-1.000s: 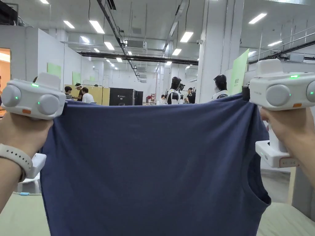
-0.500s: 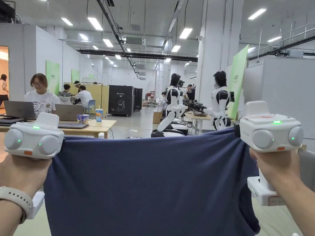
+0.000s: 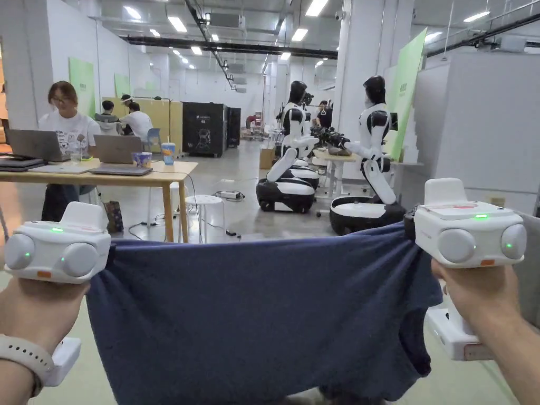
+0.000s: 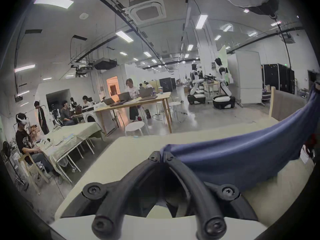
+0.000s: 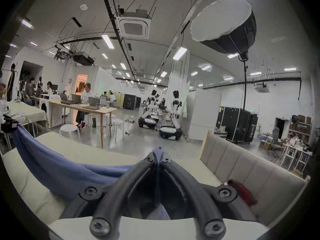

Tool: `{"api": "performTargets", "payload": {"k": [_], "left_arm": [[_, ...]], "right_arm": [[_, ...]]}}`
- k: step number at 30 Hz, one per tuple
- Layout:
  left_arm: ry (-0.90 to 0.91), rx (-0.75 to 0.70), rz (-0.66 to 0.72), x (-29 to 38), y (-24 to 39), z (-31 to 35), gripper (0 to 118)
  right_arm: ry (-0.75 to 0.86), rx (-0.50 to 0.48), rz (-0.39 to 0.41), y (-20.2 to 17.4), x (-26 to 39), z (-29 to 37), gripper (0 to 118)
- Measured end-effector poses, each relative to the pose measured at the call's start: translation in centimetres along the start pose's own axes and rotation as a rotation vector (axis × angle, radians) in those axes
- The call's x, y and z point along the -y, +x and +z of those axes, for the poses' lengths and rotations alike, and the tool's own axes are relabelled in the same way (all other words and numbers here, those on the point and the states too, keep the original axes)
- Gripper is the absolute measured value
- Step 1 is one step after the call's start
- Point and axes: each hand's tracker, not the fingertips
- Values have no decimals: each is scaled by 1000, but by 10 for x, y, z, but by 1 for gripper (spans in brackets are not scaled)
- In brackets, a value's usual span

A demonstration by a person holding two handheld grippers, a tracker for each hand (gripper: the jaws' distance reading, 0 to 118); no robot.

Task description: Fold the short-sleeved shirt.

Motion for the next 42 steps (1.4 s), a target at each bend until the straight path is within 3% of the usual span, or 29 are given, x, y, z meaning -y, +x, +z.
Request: {"api": "performTargets", "payload": {"k": [6, 10, 15, 16, 19, 21, 22, 23, 24, 25, 26, 28, 29, 32, 33, 34, 35, 37, 40, 42], "left_arm": [[-107, 64, -29, 102, -3, 78, 0], [-225, 91, -21, 192, -8, 116, 0], [-425, 152, 14, 297, -13, 144, 0], [-457, 163, 15, 313, -13, 147, 0], [-467, 148, 25, 337, -13, 156, 1], [-461, 159, 7, 340, -10, 162, 11], [-455, 159, -7, 338, -9, 168, 38], [-430, 139, -22, 333, -11, 169, 66], [-396, 123, -23, 327, -10, 174, 88], [-364, 118, -34, 320, -6, 180, 101], [-329, 128, -45, 311, -1, 187, 101], [-256, 161, -53, 295, 11, 202, 99], [-237, 177, -46, 288, 19, 209, 99], [-187, 225, -32, 280, 41, 227, 97], [-186, 262, -51, 278, 47, 231, 89], [-181, 282, -65, 281, 50, 233, 69], [-185, 275, -66, 283, 51, 234, 44], [-219, 283, -82, 283, 49, 230, 0], [-270, 315, -72, 288, 31, 224, 0], [-293, 251, -25, 293, 5, 217, 0]], "right_arm": [[-115, -56, 13, 2, 99, 87, 1], [-252, -112, 71, -1, 186, 130, 1], [-468, -188, 51, -10, 294, 164, 1], [-499, -202, 81, -14, 310, 169, 1], [-539, -192, 80, -22, 340, 179, 2], [-548, -193, 60, -25, 335, 196, 4], [-536, -184, 41, -25, 333, 200, 17], [-526, -154, 1, -26, 327, 206, 40], [-526, -134, -41, -27, 322, 210, 71], [-528, -127, -82, -28, 311, 214, 92], [-503, -149, -96, -35, 303, 221, 92], [-412, -175, -86, -51, 287, 236, 107], [-384, -166, -73, -56, 289, 230, 109], [-347, -175, -58, -75, 278, 241, 108], [-339, -186, -48, -80, 275, 244, 106], [-329, -201, -44, -83, 274, 246, 93], [-320, -220, -32, -86, 272, 249, 70], [-319, -197, 13, -91, 273, 248, 1], [-321, -247, 11, -90, 273, 253, 0], [-338, -256, 6, -91, 281, 251, 0]]}}
